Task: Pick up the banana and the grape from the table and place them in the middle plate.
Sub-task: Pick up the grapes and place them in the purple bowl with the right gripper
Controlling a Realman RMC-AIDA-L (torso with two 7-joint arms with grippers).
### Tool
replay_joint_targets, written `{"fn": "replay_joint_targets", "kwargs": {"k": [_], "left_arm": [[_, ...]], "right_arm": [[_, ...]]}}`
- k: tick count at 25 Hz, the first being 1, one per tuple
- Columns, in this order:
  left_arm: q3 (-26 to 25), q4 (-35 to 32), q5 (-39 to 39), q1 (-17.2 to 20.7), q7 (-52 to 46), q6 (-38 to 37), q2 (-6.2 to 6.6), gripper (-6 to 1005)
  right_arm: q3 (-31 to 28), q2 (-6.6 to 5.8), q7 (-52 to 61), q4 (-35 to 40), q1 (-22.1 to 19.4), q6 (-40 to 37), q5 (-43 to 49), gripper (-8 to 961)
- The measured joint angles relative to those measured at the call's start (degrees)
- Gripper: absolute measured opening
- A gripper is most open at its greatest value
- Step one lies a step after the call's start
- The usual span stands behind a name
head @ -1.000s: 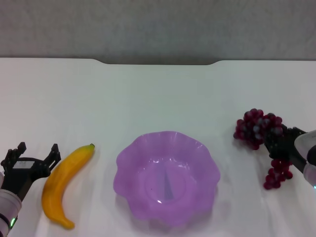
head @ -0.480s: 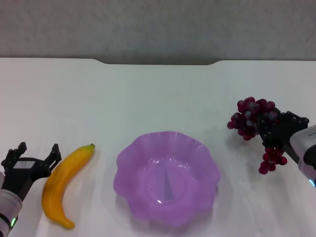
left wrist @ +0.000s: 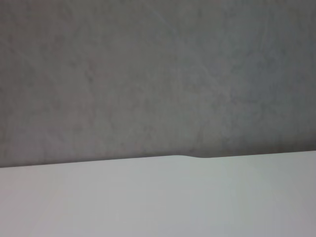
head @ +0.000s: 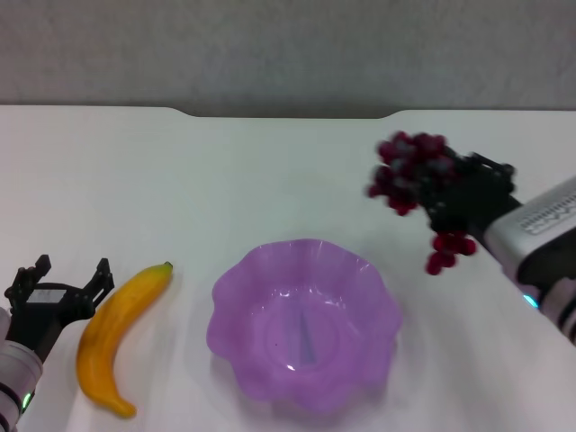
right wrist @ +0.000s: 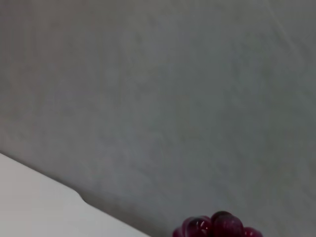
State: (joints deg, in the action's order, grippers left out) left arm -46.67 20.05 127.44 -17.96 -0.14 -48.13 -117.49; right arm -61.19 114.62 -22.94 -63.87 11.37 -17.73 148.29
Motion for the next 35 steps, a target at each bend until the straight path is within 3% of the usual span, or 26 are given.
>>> {"fn": "replay_joint_targets", "kwargs": {"k": [9,16,35], "left_arm": [[0.31,0.31,0.04,-0.38,0.13,-0.09,-0.04,874],[0.33,0.18,0.02,-0.61,-0.24,-0.18,-0.07,874],[0.33,0.52,0.0,-0.81,0.05,-0.36,-0.1,872]], "right_arm": [[6.32,0.14,0.73,-2.9,1.97,1.34,-0.32,360],[12.83,0.32,4.16,-0.45,5.82,1.16,-0.38,357],[17.82,0.63,8.73,7.93,7.1,-0.69,-1.46,330]]}}
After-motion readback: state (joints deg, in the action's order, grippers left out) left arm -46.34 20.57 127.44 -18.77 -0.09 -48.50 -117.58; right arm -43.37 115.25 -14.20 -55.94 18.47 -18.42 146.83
